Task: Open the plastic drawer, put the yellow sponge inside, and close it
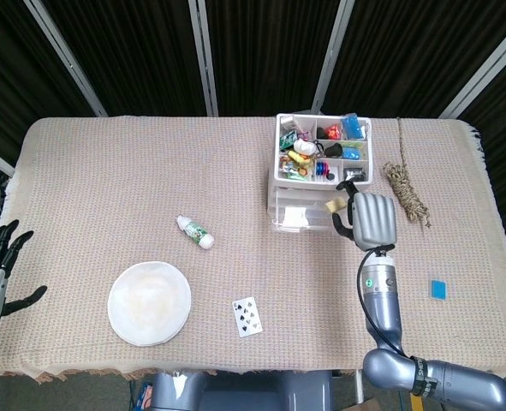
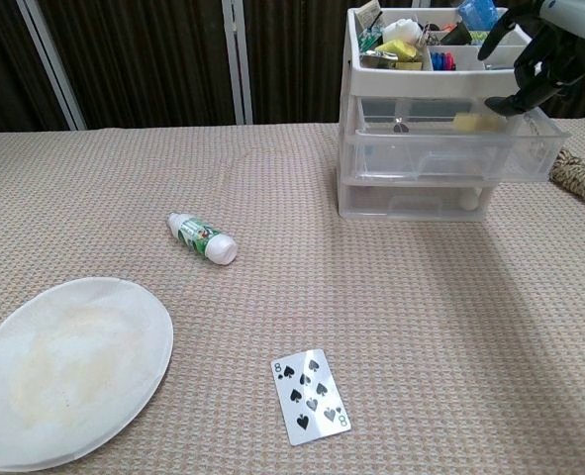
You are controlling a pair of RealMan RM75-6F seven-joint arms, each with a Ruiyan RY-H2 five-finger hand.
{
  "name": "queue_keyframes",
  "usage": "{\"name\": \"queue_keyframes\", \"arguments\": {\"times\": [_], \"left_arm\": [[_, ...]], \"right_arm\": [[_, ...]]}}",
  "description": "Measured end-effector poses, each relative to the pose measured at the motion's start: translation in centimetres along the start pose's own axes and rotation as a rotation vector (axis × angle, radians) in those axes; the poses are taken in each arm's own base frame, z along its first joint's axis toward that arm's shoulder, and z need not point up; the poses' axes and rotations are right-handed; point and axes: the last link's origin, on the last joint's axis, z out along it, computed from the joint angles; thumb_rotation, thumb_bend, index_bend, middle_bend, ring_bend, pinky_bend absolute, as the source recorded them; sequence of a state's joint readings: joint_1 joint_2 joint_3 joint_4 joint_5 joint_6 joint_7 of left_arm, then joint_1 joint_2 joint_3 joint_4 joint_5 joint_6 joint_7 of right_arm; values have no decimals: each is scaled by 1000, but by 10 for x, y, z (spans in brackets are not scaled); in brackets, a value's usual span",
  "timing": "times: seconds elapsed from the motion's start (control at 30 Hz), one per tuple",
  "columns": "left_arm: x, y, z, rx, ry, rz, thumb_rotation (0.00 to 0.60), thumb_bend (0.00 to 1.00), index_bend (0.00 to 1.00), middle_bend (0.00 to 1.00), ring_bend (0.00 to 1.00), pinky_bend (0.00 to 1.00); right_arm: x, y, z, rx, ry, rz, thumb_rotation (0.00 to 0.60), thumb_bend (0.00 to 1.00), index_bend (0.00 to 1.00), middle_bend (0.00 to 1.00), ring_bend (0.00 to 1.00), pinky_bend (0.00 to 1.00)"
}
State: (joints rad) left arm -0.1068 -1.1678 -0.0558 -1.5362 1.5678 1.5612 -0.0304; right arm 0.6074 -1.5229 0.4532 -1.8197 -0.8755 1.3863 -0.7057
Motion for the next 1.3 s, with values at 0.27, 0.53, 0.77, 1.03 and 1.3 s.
{"name": "queue_keyframes", "arguments": {"times": [0.27,0.53,0.77,1.03,1.3], "left_arm": [[1,-1,0,0,6,-4,600,190,126,0,0,0],[1,-1,-1,0,10,-7,600,188,125,0,0,0],[1,-1,-1,4,13,-9,600,189,125,0,0,0],[1,0,0,8,18,-23,600,189,126,0,0,0],[1,1,0,10,22,-21,600,189,125,0,0,0]], "right_arm": [[2,-3,-9,48,13,-14,600,193,361,700,712,626],[3,1,-38,144,23,7,600,193,407,565,566,564],[3,5,-81,337,35,-46,600,193,354,337,277,453],[-13,44,-117,530,67,-373,600,193,111,32,0,74],[-46,93,-132,569,54,-796,600,190,31,0,0,0]]}}
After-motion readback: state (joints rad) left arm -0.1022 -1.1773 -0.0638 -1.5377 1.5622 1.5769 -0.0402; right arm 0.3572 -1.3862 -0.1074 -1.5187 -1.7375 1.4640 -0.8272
